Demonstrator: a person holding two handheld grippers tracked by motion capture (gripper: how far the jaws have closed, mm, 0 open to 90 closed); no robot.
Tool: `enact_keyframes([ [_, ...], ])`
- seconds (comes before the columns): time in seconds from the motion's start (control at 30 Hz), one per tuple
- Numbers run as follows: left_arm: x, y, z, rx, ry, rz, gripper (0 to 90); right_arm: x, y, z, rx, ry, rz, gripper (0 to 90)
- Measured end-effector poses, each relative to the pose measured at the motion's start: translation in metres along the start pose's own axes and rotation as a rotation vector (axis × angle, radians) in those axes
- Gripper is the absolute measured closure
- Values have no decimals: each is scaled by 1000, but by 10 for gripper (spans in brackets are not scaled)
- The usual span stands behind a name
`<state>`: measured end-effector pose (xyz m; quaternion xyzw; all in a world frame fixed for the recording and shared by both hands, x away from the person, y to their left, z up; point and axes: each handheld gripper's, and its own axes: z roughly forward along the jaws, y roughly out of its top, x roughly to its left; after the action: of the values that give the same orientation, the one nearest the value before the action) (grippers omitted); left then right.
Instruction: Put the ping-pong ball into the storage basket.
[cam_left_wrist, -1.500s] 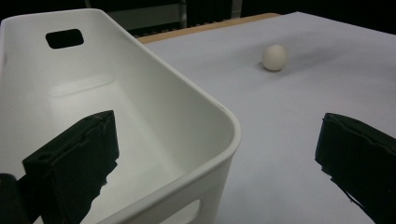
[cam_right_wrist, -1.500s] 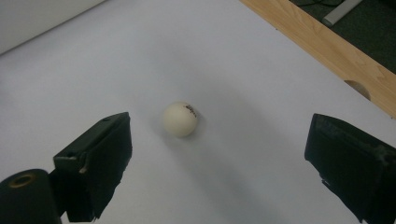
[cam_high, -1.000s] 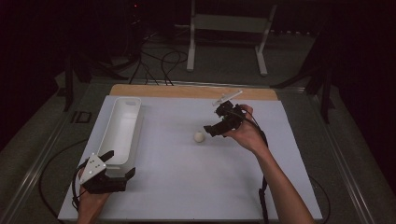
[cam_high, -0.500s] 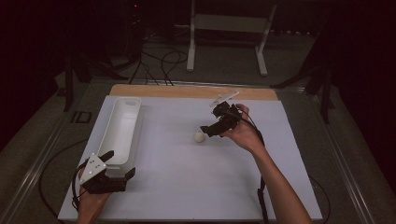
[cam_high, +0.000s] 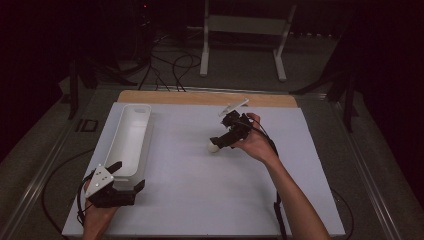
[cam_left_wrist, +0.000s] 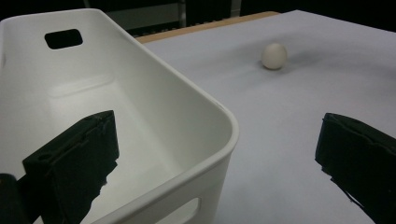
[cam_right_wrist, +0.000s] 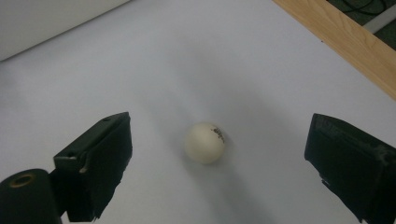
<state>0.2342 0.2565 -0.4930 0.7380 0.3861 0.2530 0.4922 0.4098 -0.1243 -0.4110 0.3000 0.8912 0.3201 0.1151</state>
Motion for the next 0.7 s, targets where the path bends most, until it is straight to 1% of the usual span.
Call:
enact_keyframes([
  [0.1, 0, 0, 0, 0, 0, 0, 1, -1, 0, 2, 0, 1, -1, 70],
  [0.17, 0, 0, 0, 0, 0, 1, 1, -2, 0, 4, 13, -6, 10, 70],
  [0.53, 0, 0, 0, 0, 0, 2, 1, -5, -1, 14, 44, -1, 13, 70],
  [0.57, 0, 0, 0, 0, 0, 2, 1, -5, 0, 15, 47, -1, 21, 70],
  [0.7, 0, 0, 0, 1, 1, 2, 1, -7, 0, 18, 57, 2, 21, 70],
])
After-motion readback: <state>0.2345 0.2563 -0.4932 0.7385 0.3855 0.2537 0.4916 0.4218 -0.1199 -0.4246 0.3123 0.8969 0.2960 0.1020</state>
